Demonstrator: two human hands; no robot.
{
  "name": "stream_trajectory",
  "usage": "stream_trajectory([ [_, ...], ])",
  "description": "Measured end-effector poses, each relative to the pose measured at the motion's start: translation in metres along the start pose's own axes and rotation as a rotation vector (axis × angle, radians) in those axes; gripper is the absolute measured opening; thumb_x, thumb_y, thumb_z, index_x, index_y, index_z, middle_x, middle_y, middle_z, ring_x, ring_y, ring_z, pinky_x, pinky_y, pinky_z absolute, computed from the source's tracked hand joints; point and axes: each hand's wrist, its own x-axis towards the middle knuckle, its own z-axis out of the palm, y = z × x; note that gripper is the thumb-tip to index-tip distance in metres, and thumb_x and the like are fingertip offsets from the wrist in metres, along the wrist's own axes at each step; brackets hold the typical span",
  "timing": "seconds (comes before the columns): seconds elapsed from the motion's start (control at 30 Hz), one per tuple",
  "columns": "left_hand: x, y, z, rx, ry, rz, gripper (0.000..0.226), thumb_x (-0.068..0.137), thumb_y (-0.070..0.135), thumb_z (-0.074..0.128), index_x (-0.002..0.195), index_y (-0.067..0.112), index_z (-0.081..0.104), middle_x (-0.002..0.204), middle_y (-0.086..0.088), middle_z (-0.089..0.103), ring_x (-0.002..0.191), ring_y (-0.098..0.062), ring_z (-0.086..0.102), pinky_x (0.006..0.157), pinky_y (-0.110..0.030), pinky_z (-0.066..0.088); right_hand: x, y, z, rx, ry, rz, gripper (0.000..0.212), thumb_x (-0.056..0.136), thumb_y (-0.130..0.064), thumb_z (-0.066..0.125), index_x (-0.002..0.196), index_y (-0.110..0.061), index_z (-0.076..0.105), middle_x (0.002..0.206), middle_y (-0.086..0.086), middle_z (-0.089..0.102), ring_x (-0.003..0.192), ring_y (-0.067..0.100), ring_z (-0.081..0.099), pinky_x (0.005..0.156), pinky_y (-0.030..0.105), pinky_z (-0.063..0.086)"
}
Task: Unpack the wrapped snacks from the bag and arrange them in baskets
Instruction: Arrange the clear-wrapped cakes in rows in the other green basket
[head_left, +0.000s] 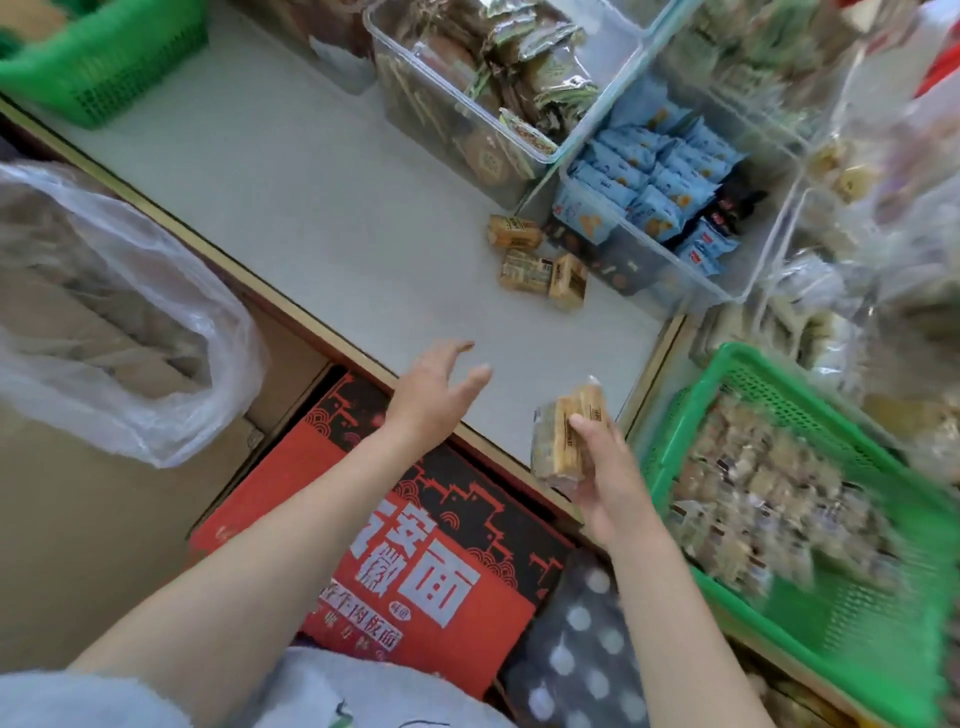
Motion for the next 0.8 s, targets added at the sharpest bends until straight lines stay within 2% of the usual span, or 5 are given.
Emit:
stream_trajectory([
  [0.1, -0.052, 0.059, 0.022, -0.450, -0.308, -0.035, 0.054, 0.081, 0.059, 0.057, 0.132, 0.043, 0.051, 0.132, 0.012, 0.056, 0.125, -0.009, 0.055, 0.098, -0.030, 0.046, -0.042, 0.000, -0.023, 0.154, -0.145, -0.026, 0.050, 0.093, -0.034, 0.059, 0.131, -0.002, 0.056, 0.105, 0.013, 0.065, 0.081, 0.022, 0.064, 0.059, 0.034, 0.052],
  [0.3, -0.111, 0.119, 0.089, -0.486, -0.526, 0.066, 0.047, 0.084, 0.032, 0.080, 0.127, 0.033, 0.060, 0.123, -0.002, 0.068, 0.110, -0.016, 0.066, 0.095, -0.033, 0.055, -0.111, -0.008, -0.091, 0.396, -0.336, -0.050, 0.038, 0.096, -0.032, 0.053, 0.121, -0.006, 0.067, 0.110, 0.012, 0.065, 0.089, 0.020, 0.061, 0.074, 0.031, 0.047],
  [0.43, -0.130, 0.151, 0.149, -0.439, -0.492, 0.053, 0.052, 0.075, 0.046, 0.078, 0.120, 0.023, 0.069, 0.108, -0.001, 0.075, 0.098, -0.017, 0.070, 0.092, -0.040, 0.054, -0.143, -0.003, -0.163, 0.512, -0.268, -0.126, 0.076, 0.096, -0.066, 0.033, 0.131, -0.006, 0.062, 0.122, 0.013, 0.068, 0.101, 0.021, 0.068, 0.082, 0.032, 0.053],
  [0.6, -0.152, 0.176, 0.243, -0.420, -0.518, -0.017, 0.032, 0.085, 0.050, 0.071, 0.104, 0.025, 0.073, 0.096, 0.004, 0.074, 0.096, -0.018, 0.067, 0.087, -0.038, 0.052, -0.152, 0.023, -0.244, 0.117, 0.122, -0.297, 0.058, 0.090, -0.058, 0.064, 0.127, -0.013, 0.061, 0.107, 0.008, 0.072, 0.080, 0.018, 0.066, 0.067, 0.031, 0.052],
  [0.8, -0.170, 0.189, 0.338, -0.125, -0.606, -0.036, 0.052, 0.083, 0.074, 0.050, 0.116, 0.038, 0.066, 0.120, 0.010, 0.068, 0.109, -0.012, 0.065, 0.102, -0.046, 0.049, -0.147, 0.044, -0.321, 0.127, 0.485, -0.269, 0.084, 0.057, -0.081, 0.076, 0.115, -0.021, 0.064, 0.113, 0.003, 0.071, 0.103, 0.022, 0.069, 0.094, 0.053, 0.055],
])
